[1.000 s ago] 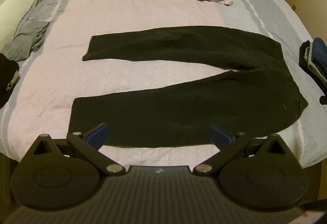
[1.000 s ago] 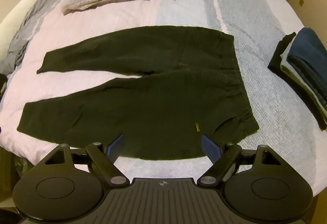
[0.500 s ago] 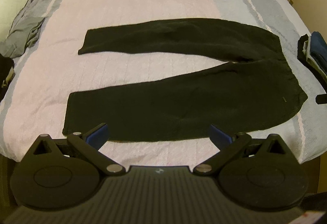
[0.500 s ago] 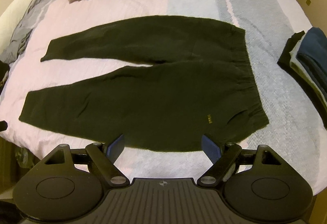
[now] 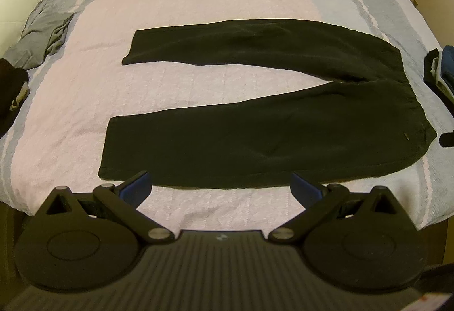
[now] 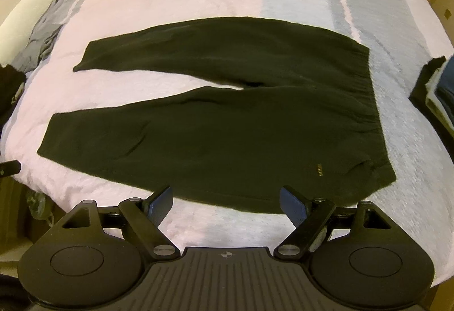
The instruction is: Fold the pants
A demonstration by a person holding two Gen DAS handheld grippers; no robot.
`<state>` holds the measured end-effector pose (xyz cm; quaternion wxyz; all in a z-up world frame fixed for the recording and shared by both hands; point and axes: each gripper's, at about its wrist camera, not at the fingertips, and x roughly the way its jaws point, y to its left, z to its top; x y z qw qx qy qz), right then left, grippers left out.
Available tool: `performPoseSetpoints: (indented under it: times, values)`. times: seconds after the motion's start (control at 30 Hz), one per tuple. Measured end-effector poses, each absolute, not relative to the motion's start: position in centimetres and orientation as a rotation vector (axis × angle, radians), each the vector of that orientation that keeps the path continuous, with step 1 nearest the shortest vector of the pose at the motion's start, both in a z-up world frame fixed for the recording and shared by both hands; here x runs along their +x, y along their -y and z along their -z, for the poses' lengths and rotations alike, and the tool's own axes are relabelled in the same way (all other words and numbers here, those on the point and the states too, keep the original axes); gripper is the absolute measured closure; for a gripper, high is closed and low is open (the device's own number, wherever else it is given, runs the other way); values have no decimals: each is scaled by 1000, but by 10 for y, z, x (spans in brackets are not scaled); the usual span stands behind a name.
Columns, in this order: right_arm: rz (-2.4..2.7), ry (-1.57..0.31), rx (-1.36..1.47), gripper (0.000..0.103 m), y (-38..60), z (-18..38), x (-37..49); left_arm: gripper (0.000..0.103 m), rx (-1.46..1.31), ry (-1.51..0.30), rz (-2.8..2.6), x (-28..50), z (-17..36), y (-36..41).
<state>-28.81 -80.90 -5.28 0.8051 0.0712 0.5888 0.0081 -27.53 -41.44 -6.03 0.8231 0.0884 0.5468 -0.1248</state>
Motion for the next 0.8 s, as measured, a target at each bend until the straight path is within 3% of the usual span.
performPoseSetpoints:
  times: [0.8]
  values:
    - [-34,-1296,81,23,757,60,-262,1,174,-1194,256,-264,71,365]
